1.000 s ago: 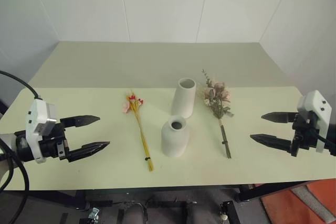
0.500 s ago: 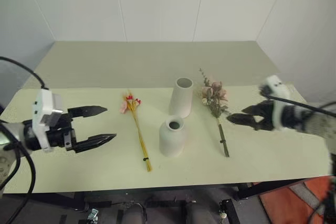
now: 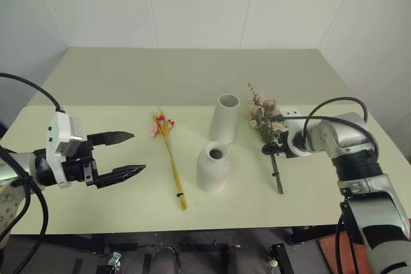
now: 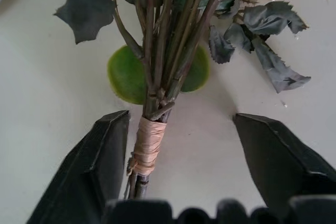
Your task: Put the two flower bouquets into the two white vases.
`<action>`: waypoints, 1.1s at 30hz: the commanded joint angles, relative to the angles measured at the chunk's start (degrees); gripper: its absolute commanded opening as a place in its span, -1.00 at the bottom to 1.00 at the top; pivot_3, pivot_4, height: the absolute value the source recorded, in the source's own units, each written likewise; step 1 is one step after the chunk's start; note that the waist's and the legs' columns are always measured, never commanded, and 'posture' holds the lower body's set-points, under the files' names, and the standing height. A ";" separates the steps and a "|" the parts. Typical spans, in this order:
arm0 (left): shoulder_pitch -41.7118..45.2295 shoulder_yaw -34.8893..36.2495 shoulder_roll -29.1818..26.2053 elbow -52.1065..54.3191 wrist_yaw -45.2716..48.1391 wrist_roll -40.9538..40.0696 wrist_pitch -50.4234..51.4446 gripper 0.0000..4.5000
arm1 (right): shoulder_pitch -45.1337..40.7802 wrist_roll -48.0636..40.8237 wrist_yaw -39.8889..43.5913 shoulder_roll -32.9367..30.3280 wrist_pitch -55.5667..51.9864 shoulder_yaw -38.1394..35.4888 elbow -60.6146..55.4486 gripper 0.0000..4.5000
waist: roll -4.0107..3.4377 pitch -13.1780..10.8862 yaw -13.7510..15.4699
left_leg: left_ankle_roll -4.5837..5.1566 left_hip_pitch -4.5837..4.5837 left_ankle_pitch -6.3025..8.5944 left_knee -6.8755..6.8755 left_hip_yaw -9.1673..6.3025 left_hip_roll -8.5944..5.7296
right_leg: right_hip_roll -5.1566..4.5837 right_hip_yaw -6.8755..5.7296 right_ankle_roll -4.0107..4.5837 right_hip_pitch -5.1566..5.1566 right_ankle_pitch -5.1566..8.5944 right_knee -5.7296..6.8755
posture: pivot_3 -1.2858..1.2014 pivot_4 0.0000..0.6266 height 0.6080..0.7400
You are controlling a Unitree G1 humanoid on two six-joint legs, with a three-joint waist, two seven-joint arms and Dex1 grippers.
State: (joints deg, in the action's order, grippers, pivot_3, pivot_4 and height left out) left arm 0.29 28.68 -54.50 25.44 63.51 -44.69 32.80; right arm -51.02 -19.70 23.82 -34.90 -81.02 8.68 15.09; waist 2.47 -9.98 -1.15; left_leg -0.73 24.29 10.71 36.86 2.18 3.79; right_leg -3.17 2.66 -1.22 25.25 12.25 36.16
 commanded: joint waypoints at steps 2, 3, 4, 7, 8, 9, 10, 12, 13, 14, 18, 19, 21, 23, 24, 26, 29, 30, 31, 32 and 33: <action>-1.15 3.19 -0.22 2.44 -0.61 -1.19 -0.41 1.00 | -1.08 0.44 1.04 -0.31 0.82 -1.56 -2.21 -0.12 | 0.00 0.00 -0.02 | 0.00 -0.02 0.00 0.00 0.00 0.02 | 0.02 0.00 0.00 0.00 0.00 0.04 | 0.03 -0.52 1.00; -1.27 3.27 -0.27 2.46 -0.68 -1.22 -0.43 1.00 | -1.04 0.43 0.79 -0.27 0.58 -2.62 -3.04 -0.30 | -0.01 0.00 -0.02 | 0.00 -0.02 0.00 0.00 0.00 0.05 | 0.05 0.00 0.00 0.01 0.00 0.05 | 0.03 -0.52 1.00; -1.34 3.27 -0.28 2.52 -0.77 -1.23 -0.43 1.00 | -0.98 0.44 0.66 -0.27 0.47 -3.36 -3.60 -0.43 | -0.01 0.00 -0.01 | 0.00 -0.03 0.00 0.00 0.00 0.06 | 0.06 0.00 0.00 0.01 0.00 0.06 | 0.03 -0.52 1.00; -0.77 3.09 -0.64 1.82 -0.50 -1.14 -0.54 1.00 | -0.51 0.97 -3.88 2.15 0.88 -11.22 -8.22 -0.90 | -0.01 0.00 0.03 | 0.00 -0.01 0.00 0.00 0.00 0.06 | 0.07 0.00 0.01 0.03 -0.01 0.06 | 0.03 -0.52 1.00; -0.44 2.90 -0.80 1.47 -0.27 -1.08 -0.66 1.00 | -0.31 1.60 -6.62 3.81 1.99 -14.86 -9.96 -0.91 | -0.01 0.00 0.02 | 0.00 -0.01 0.00 0.00 0.00 0.06 | 0.07 0.01 0.01 0.04 -0.01 0.07 | 0.03 -0.52 1.00; -0.02 2.55 -0.91 1.06 -0.06 -0.94 -0.85 1.00 | 0.38 2.17 -8.77 5.11 4.63 -17.53 -12.12 -0.91 | -0.01 0.00 0.00 | 0.00 -0.01 0.00 0.00 0.00 0.07 | 0.07 0.01 0.01 0.04 -0.01 0.06 | 0.03 -0.52 1.00; 0.54 2.15 -1.02 0.68 0.10 -0.82 -1.00 1.00 | 0.98 1.91 -10.49 6.90 7.84 -21.09 -14.67 -0.91 | -0.01 0.00 0.06 | 0.00 0.01 0.00 0.00 -0.01 0.07 | 0.08 0.01 0.00 0.05 -0.01 0.05 | 0.03 -0.52 1.00; 1.58 1.46 -1.09 0.02 0.38 -0.62 -1.22 1.00 | 1.47 1.62 -13.94 10.56 14.13 -26.62 -18.50 -0.91 | -0.02 0.00 0.14 | 0.00 0.04 0.00 0.00 -0.03 0.07 | 0.09 -0.01 0.00 0.06 -0.01 0.06 | 0.03 -0.52 1.00; 2.05 1.22 -1.11 -0.32 0.50 -0.55 -1.29 1.00 | 1.77 1.67 -14.87 11.93 17.79 -27.99 -19.73 -0.91 | -0.02 0.00 0.15 | 0.00 0.04 0.00 -0.01 -0.03 0.06 | 0.08 -0.01 0.00 0.06 -0.01 0.04 | 0.03 -0.52 1.00; 2.58 0.99 -1.15 -0.72 0.61 -0.51 -1.30 1.00 | 1.33 0.84 -14.53 13.13 21.35 -29.07 -20.46 -0.91 | -0.02 0.00 0.17 | 0.00 0.04 0.00 0.00 -0.03 0.07 | 0.08 -0.01 0.00 0.05 -0.02 0.04 | 0.03 -0.52 1.00; 4.55 0.24 -1.27 -2.34 0.97 -0.73 -1.06 1.00 | -2.91 -1.90 -10.50 17.86 36.28 -28.40 -19.54 -0.91 | -0.05 -0.01 -0.16 | 0.00 0.03 0.00 0.00 -0.02 0.07 | 0.07 -0.01 -0.01 0.02 -0.03 0.03 | 0.03 -0.52 1.00; 4.83 0.03 -1.42 -2.73 1.27 -0.49 -1.22 1.00 | -4.21 -1.76 -9.94 18.82 39.06 -27.45 -18.58 -0.91 | -0.05 -0.01 -0.45 | 0.00 0.02 -0.01 0.00 -0.02 0.07 | 0.07 0.00 -0.02 0.04 -0.03 0.07 | 0.03 -0.52 1.00; 5.17 -0.22 -1.56 -3.11 1.66 -0.15 -1.38 1.00 | -5.76 -1.46 -8.78 19.80 43.08 -25.84 -17.09 -0.91 | -0.06 -0.02 -1.18 | 0.00 -0.02 -0.01 0.00 -0.02 0.10 | 0.10 0.01 0.02 0.04 -0.05 0.13 | 0.03 -0.52 1.00; 5.35 -0.28 -1.57 -3.22 1.79 -0.01 -1.45 1.00 | -8.05 -2.26 -7.46 21.85 47.28 -24.76 -15.27 -0.91 | -0.06 -0.01 -1.50 | 0.00 -0.04 -0.01 0.00 -0.05 0.12 | 0.12 0.00 0.10 0.04 -0.09 0.15 | 0.03 -0.52 1.00; 5.41 -0.32 -1.58 -3.34 1.88 0.08 -1.54 1.00 | -9.12 -2.49 -7.14 22.87 48.96 -24.19 -14.16 -0.91 | -0.06 -0.01 -1.58 | 0.00 -0.05 -0.01 -0.01 -0.04 0.13 | 0.13 0.01 0.16 0.03 -0.12 0.15 | 0.03 -0.52 1.00; 5.44 -0.35 -1.57 -3.37 1.97 0.20 -1.60 1.00 | -10.15 -2.10 -6.71 23.96 51.44 -23.01 -12.17 -0.91 | -0.07 -0.01 -1.62 | 0.00 -0.04 -0.01 -0.01 -0.04 0.14 | 0.13 0.01 0.23 0.03 -0.17 0.14 | 0.03 -0.52 1.00; 5.25 -0.21 -1.56 -3.25 2.05 0.41 -1.61 1.00 | -10.61 -1.67 -6.15 25.32 53.80 -21.05 -8.87 -0.91 | -0.07 -0.01 -1.55 | 0.00 -0.02 -0.01 -0.01 -0.04 0.13 | 0.12 0.01 0.24 0.03 -0.17 0.12 | 0.03 -0.52 1.00; 5.10 -0.08 -1.54 -3.08 2.03 0.44 -1.55 1.00 | -10.64 -1.91 -5.73 25.68 54.21 -20.46 -8.17 -0.91 | -0.07 -0.01 -1.48 | 0.00 -0.01 -0.01 -0.01 -0.04 0.12 | 0.11 0.00 0.24 0.03 -0.17 0.11 | 0.03 -0.52 1.00; 4.88 0.13 -1.53 -2.95 2.08 0.46 -1.50 1.00 | -10.73 -1.90 -5.59 26.03 54.69 -19.88 -7.51 -0.91 | -0.07 -0.02 -1.42 | 0.00 -0.01 -0.01 -0.01 -0.04 0.12 | 0.10 0.00 0.24 0.03 -0.17 0.11 | 0.03 -0.52 1.00; 4.55 0.44 -1.55 -2.73 2.09 0.47 -1.40 1.00 | -10.89 -1.71 -5.50 26.35 55.10 -19.26 -6.86 -0.91 | -0.07 -0.02 -1.41 | 0.00 0.01 -0.01 -0.01 -0.04 0.12 | 0.10 0.00 0.25 0.03 -0.17 0.10 | 0.03 -0.52 1.00; 4.17 0.81 -1.57 -2.45 2.02 0.47 -1.28 1.00 | -11.03 -1.91 -5.17 26.66 55.23 -18.91 -6.45 -0.91 | -0.08 -0.02 -1.42 | 0.00 0.01 -0.01 -0.01 -0.04 0.12 | 0.10 0.00 0.25 0.04 -0.17 0.10 | 0.03 -0.52 1.00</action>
State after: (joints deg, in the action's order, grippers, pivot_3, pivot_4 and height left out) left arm 4.51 27.86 -55.12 21.69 65.34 -44.10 32.51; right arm -59.94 -21.42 18.12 -8.18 -28.22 -10.38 9.73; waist 2.40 -10.00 -2.57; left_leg -0.74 24.30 10.70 36.85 2.14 3.91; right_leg -3.07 2.66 -0.98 25.29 12.08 36.25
